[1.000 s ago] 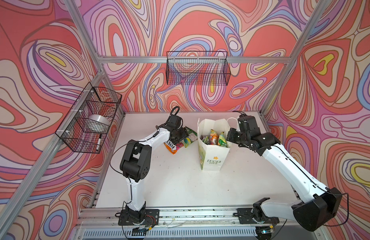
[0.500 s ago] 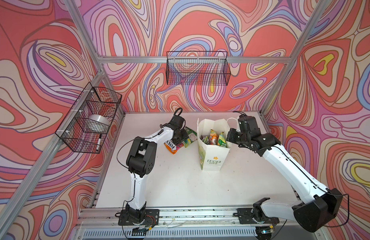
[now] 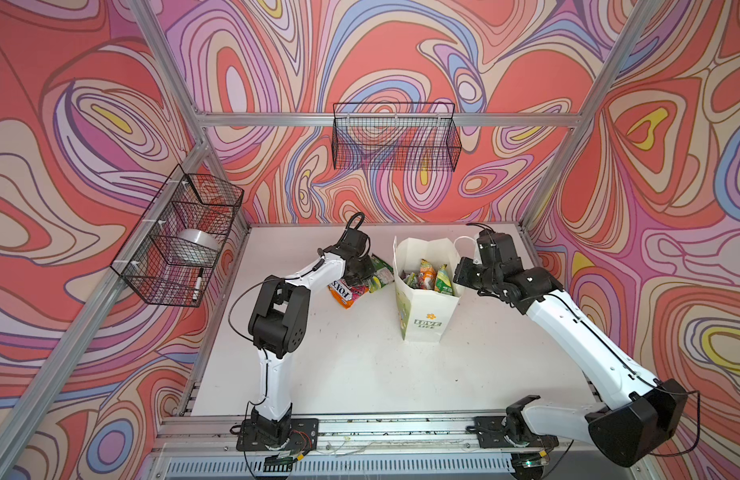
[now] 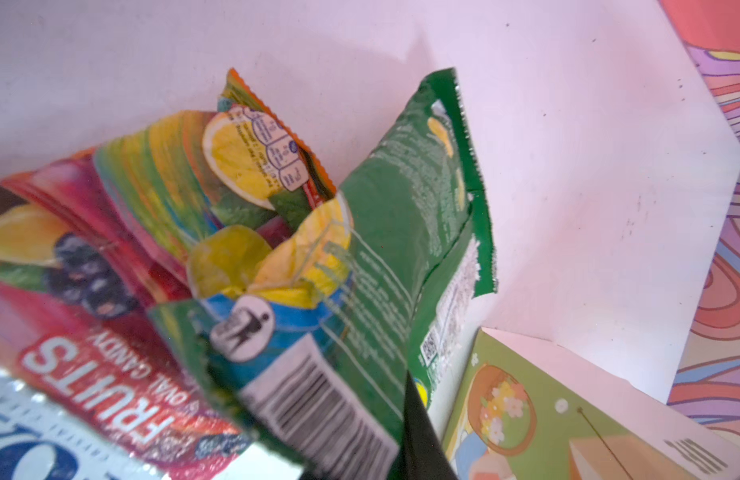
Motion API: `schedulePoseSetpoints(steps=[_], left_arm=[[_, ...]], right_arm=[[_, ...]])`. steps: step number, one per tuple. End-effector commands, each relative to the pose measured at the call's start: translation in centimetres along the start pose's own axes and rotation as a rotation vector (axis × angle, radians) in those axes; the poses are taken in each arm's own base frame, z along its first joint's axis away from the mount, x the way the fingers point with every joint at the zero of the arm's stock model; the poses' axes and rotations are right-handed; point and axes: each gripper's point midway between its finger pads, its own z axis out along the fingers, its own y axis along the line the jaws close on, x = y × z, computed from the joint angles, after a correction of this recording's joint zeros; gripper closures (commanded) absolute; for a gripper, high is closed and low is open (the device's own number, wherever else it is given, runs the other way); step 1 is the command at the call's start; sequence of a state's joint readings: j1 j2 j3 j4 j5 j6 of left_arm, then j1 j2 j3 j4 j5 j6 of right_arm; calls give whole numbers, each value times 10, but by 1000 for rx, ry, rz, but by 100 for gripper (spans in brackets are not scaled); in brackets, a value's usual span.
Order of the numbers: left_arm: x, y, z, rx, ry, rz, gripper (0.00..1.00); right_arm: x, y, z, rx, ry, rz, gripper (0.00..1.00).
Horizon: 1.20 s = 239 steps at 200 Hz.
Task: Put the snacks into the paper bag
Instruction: 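Lower the left gripper onto the green snack bag beside the FOX'S bag and grasp it, then lift the green snack bag with the left gripper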
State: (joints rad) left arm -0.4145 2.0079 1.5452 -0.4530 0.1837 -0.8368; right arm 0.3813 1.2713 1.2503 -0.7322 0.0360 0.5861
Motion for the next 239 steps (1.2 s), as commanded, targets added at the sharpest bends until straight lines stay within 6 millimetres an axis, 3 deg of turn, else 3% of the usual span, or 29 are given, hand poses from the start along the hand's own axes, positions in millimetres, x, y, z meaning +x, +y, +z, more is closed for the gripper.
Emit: schedulePoseSetpoints(steps=[1,91,159,203,239], left_arm=[[-7,-18,-36,64,-46,43,86],[-19,-42,-121,176,-161,87,88],[-21,-36,-177,234,-241,84,88],[-23,-26,-238,259,-352,112,88],[-16,-34,-303,330,-458,160,88]], right_arm=[[1,4,-6,-19,-4,-17,100],[-1,6,-8,-29,-12,-22,100],[-2,5,-10,-26,-18,-18,100],[-4,5,-11,-23,-23,-17,100],[-6,6,-12,-23,-31,-17,100]])
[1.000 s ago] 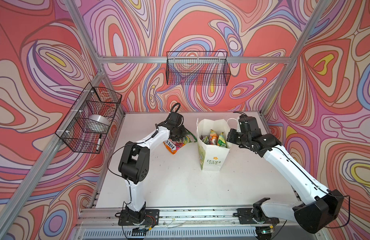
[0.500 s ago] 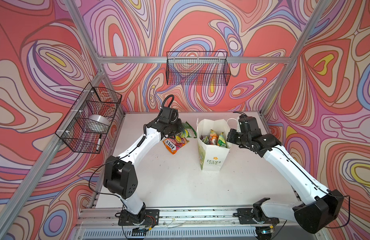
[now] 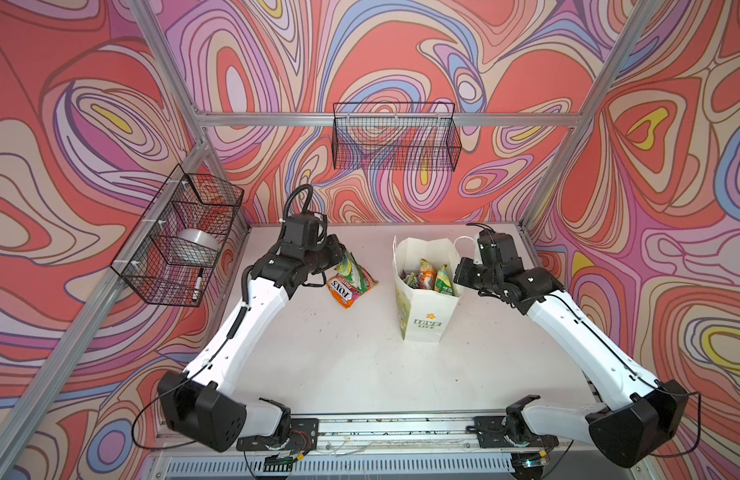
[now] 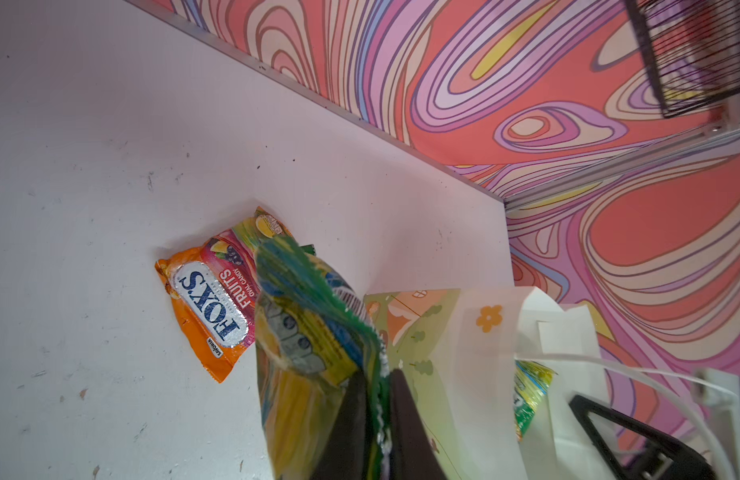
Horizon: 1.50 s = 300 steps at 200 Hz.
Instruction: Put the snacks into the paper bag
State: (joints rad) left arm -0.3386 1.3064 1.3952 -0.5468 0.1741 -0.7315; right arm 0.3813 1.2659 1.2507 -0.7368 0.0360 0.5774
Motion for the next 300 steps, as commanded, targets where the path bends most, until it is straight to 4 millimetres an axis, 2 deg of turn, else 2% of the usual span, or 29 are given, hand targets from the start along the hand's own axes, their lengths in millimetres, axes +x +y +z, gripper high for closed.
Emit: schedulePoseSetpoints(steps=[1,49,85,101,111,121,126,129,137,144,158,183,213,240,269,300], left_arm=[[-17,-19,-41,56,-85,50,88],[-18,-67,-82,266,-76,80,88],[-28,-107,-110,365,-110,148,88],[-33,-124,-116,393,-121,176,89],[-37,-125,-110,351,-128,199,90],[-39,-111,-96,253,-121,222,86],[-36,-101,-86,201,-107,236,80],[-33,-94,-79,171,-94,248,73],[-21,-74,-62,95,-48,266,51],[-9,-59,-49,56,-5,269,39],[16,-38,-31,16,79,284,23],[59,6,-11,-82,199,305,0],[117,46,20,-145,365,324,0],[168,66,51,-206,526,364,0],[193,84,72,-266,583,363,0],[218,97,84,-299,639,360,0]], right_arm=[[-7,6,-11,-23,-31,-8,100],[-7,9,-7,-32,-24,-7,100],[-6,11,-3,-42,-17,-6,100],[-6,12,-2,-45,-15,-3,100],[-7,13,-2,-48,-15,-1,100],[-6,14,-2,-55,-12,1,100],[-6,15,-1,-58,-9,2,100],[-6,15,-1,-58,-10,3,100],[-7,16,-2,-65,-13,4,100],[-7,17,-2,-67,-15,6,100],[-7,17,-2,-68,-15,5,100],[-3,16,1,-71,-6,5,100],[2,12,7,-56,10,-8,100],[1,12,6,-58,7,-9,100],[2,12,6,-56,7,-9,100],[3,10,3,-50,6,-7,100]])
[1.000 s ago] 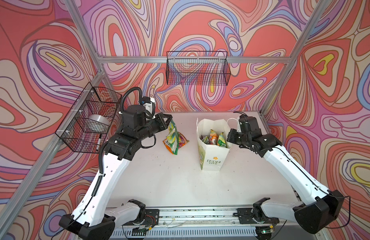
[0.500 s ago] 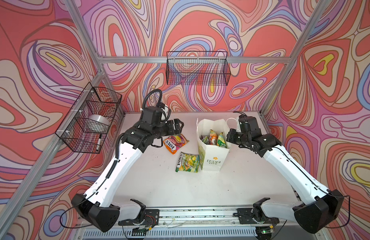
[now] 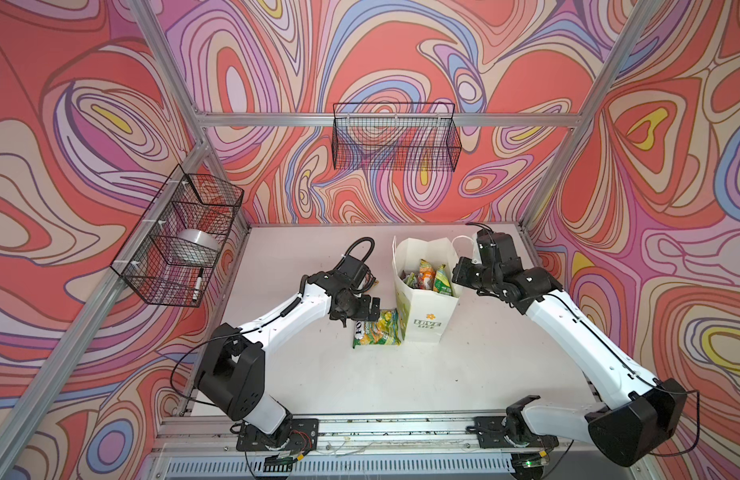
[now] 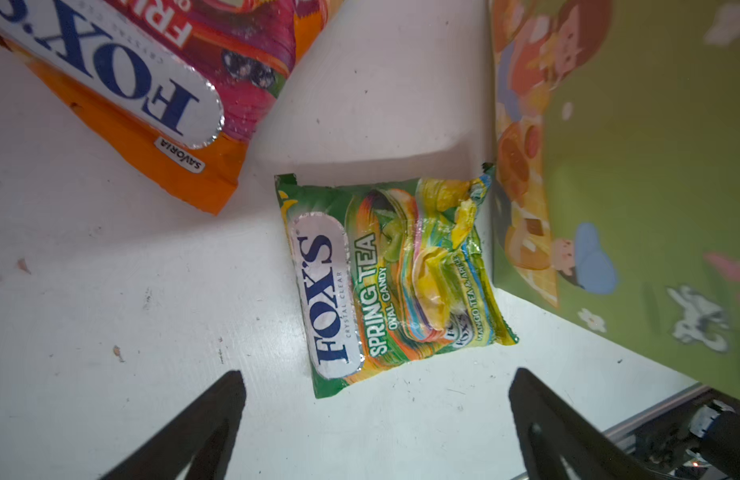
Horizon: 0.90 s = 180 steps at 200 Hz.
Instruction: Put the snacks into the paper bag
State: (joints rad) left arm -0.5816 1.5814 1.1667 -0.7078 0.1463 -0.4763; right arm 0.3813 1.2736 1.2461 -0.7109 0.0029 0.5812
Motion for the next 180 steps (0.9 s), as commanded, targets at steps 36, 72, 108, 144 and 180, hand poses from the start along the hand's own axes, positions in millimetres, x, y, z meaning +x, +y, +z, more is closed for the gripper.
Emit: schedulePoseSetpoints(steps=[36,72,108,144,180], left_arm=[[14,8,40,-62,52,-10,0],[21,11,63,-69,86,-28,0],[25,22,76,-114,89,-39,0],[32,30,86,-135,93,-57,13],[32,24,91,-88,81,-90,34]], right_arm=[[3,2,-1,-14,-1,-11,100],[4,1,-1,-11,-1,-11,100],[4,1,1,-12,1,-11,100],[4,2,2,-17,3,-11,100],[4,2,0,-17,1,-12,100]])
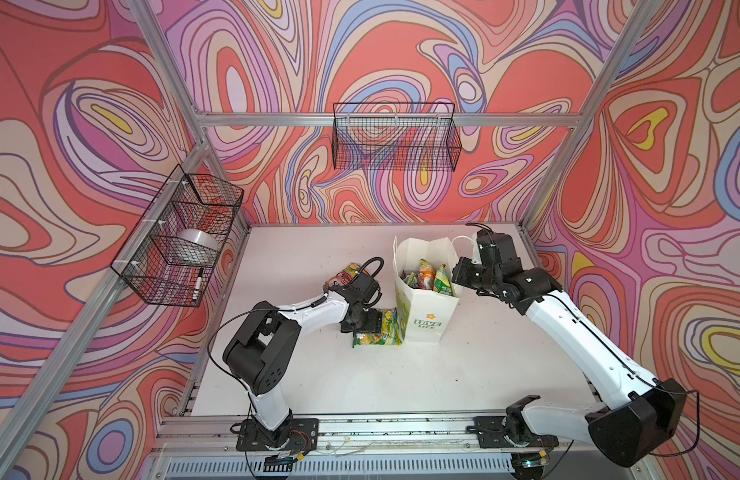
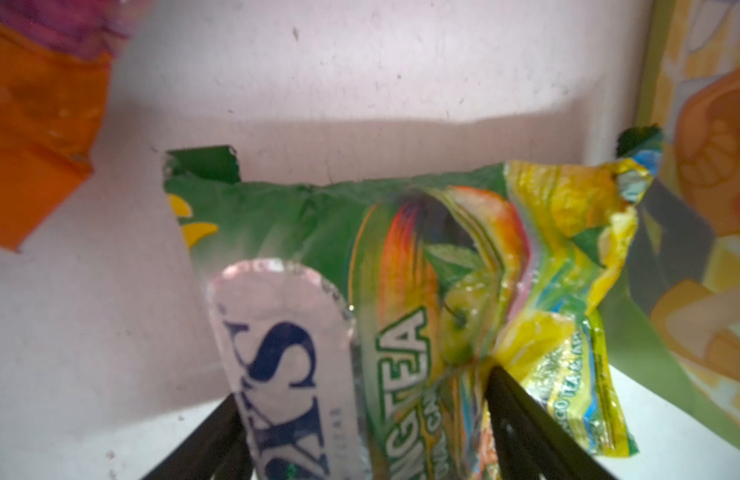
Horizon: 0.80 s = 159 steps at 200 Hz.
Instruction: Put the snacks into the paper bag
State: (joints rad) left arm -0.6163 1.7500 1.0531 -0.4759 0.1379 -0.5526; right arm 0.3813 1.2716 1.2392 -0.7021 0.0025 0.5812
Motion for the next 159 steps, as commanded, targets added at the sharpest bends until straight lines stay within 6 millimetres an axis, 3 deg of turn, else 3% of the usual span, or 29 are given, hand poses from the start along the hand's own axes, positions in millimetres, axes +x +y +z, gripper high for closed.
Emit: schedulePoseSetpoints(steps=[1,25,51,75,105,130,159], left_arm=[[14,19,17,-62,32,-42,35],[10,19,9,-61,5,-57,43],[2,16,-12,-50,-52,-67,51],[-9,12,-40,-20,-145,-76,60],[-17,25,-72,10,-228,-141,68],[-20,35,-104,56,-286,-201,69],[-25,50,-153,86,-384,-255,69]], right_arm=[[4,2,-1,-14,4,-12,100],[4,1,-2,-11,4,-12,100],[4,1,-3,-12,-1,-12,100],[3,2,-4,-17,-2,-11,100],[2,3,-5,-22,-7,-11,100],[2,4,-5,-25,-9,-12,100],[0,5,-6,-31,-14,-13,100]])
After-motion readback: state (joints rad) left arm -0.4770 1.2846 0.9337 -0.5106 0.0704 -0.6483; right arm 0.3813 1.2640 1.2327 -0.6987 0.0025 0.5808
